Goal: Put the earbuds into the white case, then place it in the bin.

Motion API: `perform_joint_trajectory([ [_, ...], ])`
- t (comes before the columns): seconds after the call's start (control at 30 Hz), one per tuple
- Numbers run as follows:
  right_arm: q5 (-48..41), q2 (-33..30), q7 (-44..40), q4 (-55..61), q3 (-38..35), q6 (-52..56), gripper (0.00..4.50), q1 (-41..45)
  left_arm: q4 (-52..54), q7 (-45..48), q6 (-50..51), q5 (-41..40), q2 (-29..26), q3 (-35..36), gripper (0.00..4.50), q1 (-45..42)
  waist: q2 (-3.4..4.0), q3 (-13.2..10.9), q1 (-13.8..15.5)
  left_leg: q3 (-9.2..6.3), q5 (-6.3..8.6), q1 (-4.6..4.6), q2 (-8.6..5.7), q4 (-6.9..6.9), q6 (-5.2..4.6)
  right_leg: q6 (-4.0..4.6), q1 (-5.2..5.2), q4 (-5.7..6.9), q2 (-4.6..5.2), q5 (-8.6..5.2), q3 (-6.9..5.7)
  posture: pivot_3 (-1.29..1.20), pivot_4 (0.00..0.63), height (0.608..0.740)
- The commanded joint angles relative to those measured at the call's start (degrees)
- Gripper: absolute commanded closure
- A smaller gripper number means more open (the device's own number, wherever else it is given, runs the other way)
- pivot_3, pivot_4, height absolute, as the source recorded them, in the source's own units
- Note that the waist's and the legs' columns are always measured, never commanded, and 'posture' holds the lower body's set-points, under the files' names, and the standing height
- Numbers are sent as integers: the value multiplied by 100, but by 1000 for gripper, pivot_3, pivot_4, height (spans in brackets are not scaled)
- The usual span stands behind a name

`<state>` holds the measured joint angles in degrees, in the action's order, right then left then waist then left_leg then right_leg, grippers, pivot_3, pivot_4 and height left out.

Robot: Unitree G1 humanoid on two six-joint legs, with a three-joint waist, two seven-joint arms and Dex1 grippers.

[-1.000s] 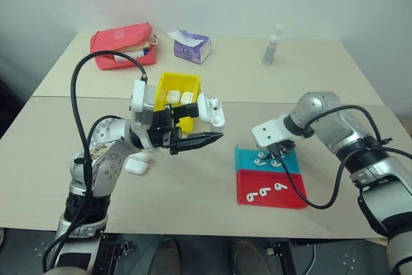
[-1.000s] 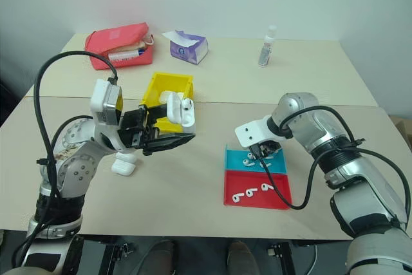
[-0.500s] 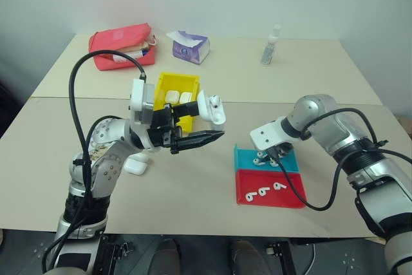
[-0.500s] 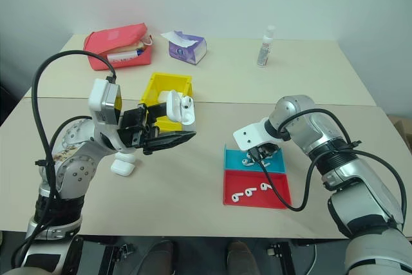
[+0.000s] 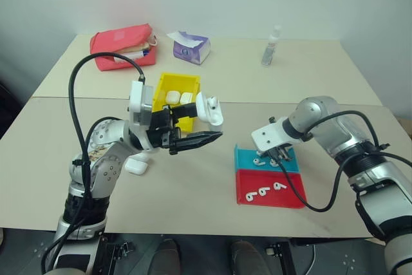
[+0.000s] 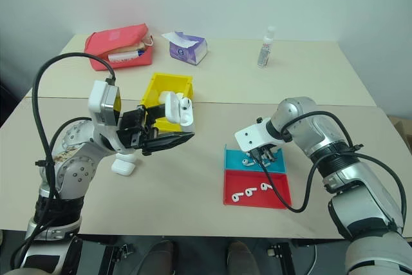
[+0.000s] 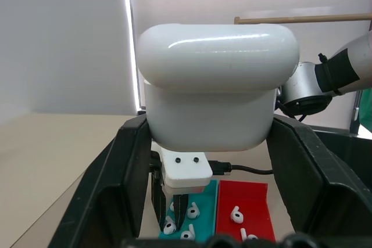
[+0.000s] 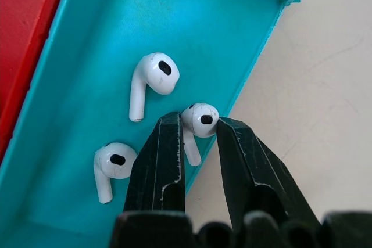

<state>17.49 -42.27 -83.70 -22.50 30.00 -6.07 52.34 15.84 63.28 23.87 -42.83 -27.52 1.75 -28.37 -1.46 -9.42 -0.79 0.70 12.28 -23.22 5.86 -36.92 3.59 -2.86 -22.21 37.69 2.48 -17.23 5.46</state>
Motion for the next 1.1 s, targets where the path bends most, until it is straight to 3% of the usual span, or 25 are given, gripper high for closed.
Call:
perform_joint_trajectory([
  [0.03, -340, -76, -73, 285, -428, 565, 3880, -112, 106, 27, -89, -49, -9, 54, 1778, -86, 0, 0, 1, 0, 0, 0, 0, 0, 0, 0, 0, 0, 0, 0, 0, 0, 150, 740],
  [0.3, -2096, 190, 1189, 1689, -2593, 2266, 3880, -761, 14, 51, 18, -119, 11, 29, 1778, -378, 0, 0, 11, -3, 0, -8, 0, 2, 0, 0, -4, -2, 0, 0, -2, 0, 150, 740],
  [0.43, -4042, 543, 1665, 2995, -4029, 3985, 3880, -1253, -209, 222, 33, -162, 57, -21, 1778, -592, 0, -1, 22, -3, 0, -9, 0, 2, 0, 0, -4, 0, 0, 0, -2, 0, 150, 740],
  [0.67, -6613, 1187, 3247, 4739, -5200, 5853, 3880, -1850, -690, 573, -88, -3, 296, -229, 1778, -882, 1, 0, 5, -4, 1, -8, 0, 3, -1, -1, -2, 1, -1, 0, -2, 0, 150, 740],
  [0.77, -7702, 1337, 3967, 5190, -5461, 6138, 3880, -1869, -818, 594, -72, 47, 325, -256, 1778, -948, 1, 0, -16, -3, 0, -10, -1, 2, -1, -1, -5, 3, -1, 0, 1, 0, 150, 740],
  [0.93, -8481, 1347, 4759, 5758, -5212, 6066, 3880, -1847, -875, 589, -50, 118, 394, -354, 1778, -979, 1, 0, -10, -5, 1, -12, -1, 3, -2, -2, -5, 0, -1, -1, 0, 0, 150, 740],
  [1.1, -8554, 1209, 5016, 6110, -4724, 5903, 3880, -1955, -826, 580, -65, 192, 491, -430, 1778, -899, 1, 0, -5, -6, 1, -14, -1, 4, -2, -2, -6, 0, -1, -1, -1, 0, 150, 740],
])
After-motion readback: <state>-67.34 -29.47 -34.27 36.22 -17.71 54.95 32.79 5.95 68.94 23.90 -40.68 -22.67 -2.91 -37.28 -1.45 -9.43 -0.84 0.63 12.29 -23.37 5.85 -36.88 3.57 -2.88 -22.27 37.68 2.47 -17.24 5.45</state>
